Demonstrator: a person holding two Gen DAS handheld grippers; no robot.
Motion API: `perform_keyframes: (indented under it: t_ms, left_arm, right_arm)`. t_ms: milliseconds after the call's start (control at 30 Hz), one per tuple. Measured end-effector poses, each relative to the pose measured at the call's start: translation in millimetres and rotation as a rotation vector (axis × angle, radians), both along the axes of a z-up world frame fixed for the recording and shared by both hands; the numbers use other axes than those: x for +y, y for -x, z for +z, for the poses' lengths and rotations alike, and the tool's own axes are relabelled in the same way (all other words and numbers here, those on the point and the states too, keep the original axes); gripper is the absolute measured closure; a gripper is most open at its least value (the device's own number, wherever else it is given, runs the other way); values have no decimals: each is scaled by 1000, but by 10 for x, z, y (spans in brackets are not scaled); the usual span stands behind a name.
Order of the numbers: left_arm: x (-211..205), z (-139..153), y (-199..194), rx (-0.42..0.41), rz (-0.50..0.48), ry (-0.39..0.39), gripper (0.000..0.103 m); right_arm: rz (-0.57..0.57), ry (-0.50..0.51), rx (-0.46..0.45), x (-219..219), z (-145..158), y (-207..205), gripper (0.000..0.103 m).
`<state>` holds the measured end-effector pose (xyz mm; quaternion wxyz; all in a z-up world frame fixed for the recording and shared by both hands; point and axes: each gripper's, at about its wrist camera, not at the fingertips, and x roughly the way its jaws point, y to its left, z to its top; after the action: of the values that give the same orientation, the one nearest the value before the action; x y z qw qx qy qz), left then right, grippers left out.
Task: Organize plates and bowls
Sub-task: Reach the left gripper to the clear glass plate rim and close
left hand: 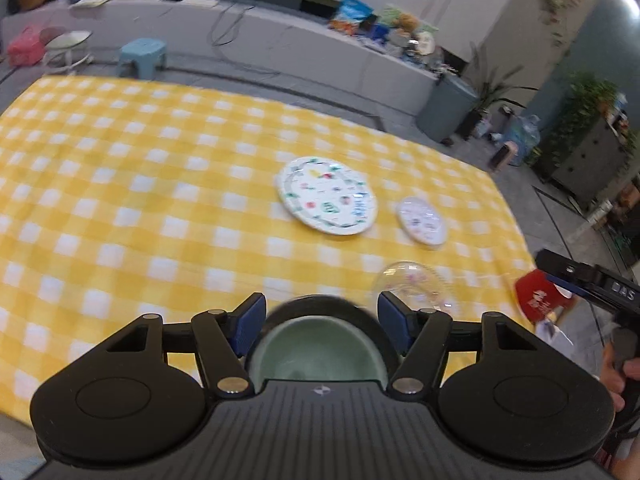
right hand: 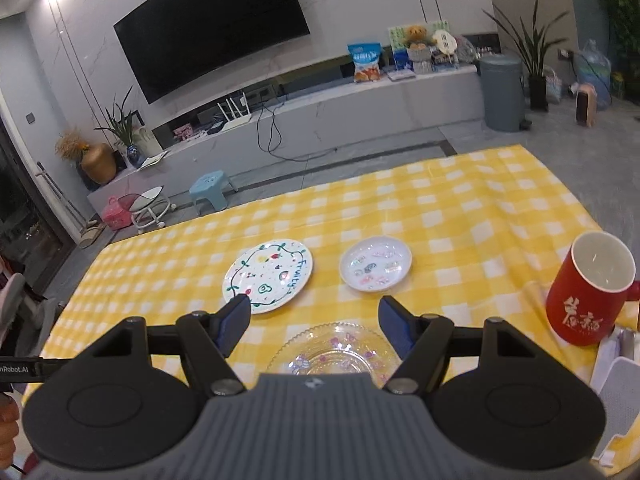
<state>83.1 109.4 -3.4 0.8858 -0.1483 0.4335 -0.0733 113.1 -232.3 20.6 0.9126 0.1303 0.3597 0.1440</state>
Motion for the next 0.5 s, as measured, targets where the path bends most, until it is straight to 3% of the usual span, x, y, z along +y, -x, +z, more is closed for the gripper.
perform_keyframes:
  t_ms: [167, 267, 400, 500]
  left_arm:
    - [-373, 61, -133, 4, -72, -53, 28]
    - [-573, 57, -281, 23, -165, -68, 28]
    - [-801, 19, -620, 80, -307, -130, 33]
    - [-873, -97, -876, 146, -364, -146, 46]
  right_arm:
    - [-49, 50, -40, -100, 21, 50, 33]
    - [-99, 46, -32, -228, -42, 54, 34]
    - [-44, 8, 55, -376, -177, -44, 37]
    - [8, -49, 151, -399, -426, -108, 44]
